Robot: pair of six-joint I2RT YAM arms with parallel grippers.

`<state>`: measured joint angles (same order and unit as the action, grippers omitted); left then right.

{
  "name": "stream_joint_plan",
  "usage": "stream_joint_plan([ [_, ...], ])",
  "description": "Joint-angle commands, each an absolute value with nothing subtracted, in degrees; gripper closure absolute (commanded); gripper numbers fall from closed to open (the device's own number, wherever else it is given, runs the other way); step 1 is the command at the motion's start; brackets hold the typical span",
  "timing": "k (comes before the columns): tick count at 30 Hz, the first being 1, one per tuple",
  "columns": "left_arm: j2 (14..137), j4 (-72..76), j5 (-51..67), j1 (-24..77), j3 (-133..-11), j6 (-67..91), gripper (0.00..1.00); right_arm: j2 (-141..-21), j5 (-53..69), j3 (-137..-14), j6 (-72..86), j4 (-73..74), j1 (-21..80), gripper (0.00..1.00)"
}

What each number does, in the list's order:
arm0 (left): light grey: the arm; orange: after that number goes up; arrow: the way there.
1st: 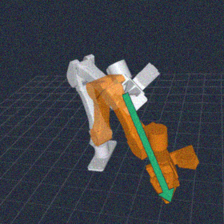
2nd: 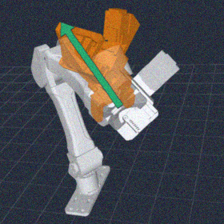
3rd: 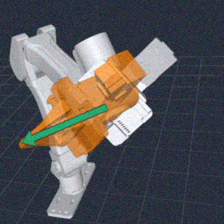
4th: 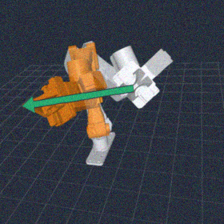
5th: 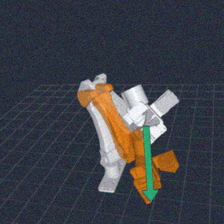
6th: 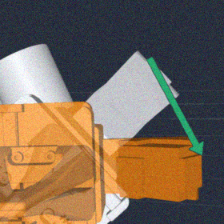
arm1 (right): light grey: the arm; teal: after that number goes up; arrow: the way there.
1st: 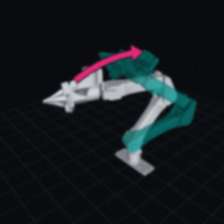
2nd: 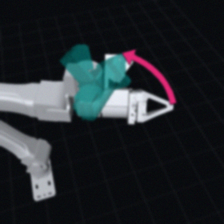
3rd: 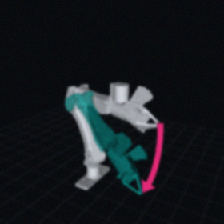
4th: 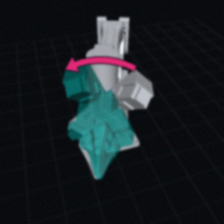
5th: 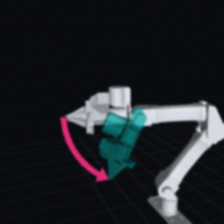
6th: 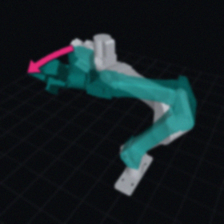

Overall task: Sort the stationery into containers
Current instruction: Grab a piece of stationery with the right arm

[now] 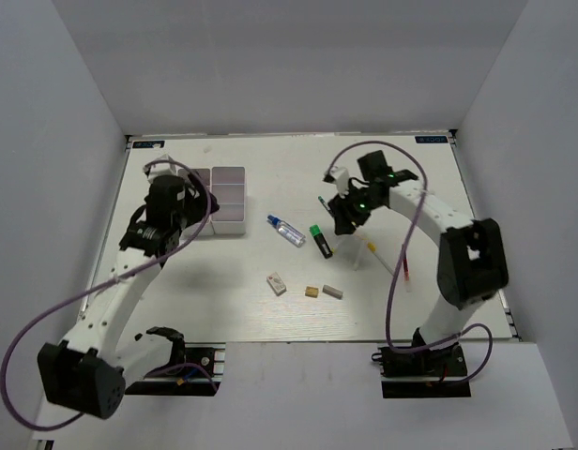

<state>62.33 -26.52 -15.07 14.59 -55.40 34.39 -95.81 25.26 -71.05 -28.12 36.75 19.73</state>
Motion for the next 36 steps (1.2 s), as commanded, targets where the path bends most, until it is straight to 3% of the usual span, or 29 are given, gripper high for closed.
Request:
stream_joint_plan([
  [1, 56.1, -36.3, -8.2, 14.7, -50.2, 25.8, 0.03, -103.9, 17.0, -80.5, -19.1, 35.8, 24.0, 0.42],
  [5, 47.6, -40.7, -6.6, 14.7, -46.4, 26.5, 0.03, -109.3, 15.3, -87.3, -15.6, 36.7, 28.4, 0.34],
  [14, 39.6, -44.6, -3.5, 14.7, -44.4, 33.7, 0.03, -116.5, 8.3, -89.6, -10.5, 36.7, 32.8, 0.34],
  [26, 38.9, -47.1, -2.1, 15.2, -44.5, 37.1, 0.05, -120.8, -3.4, -90.0, -5.0, 37.4, 36.1, 0.45],
  [30, 38.2, -47.7, -2.1, 15.2, -44.5, 38.3, 0.05, -121.0, -3.4, -88.2, -4.9, 37.6, 36.3, 0.55],
  [33, 38.2, -48.3, -2.1, 15.2, -43.9, 39.7, 0.08, -120.3, -2.0, -88.0, -5.0, 38.7, 36.1, 0.73],
  [36, 38.2, -48.9, -0.5, 15.2, -41.6, 43.0, 0.09, -118.9, 1.6, -89.0, -7.0, 40.0, 35.9, 0.83],
])
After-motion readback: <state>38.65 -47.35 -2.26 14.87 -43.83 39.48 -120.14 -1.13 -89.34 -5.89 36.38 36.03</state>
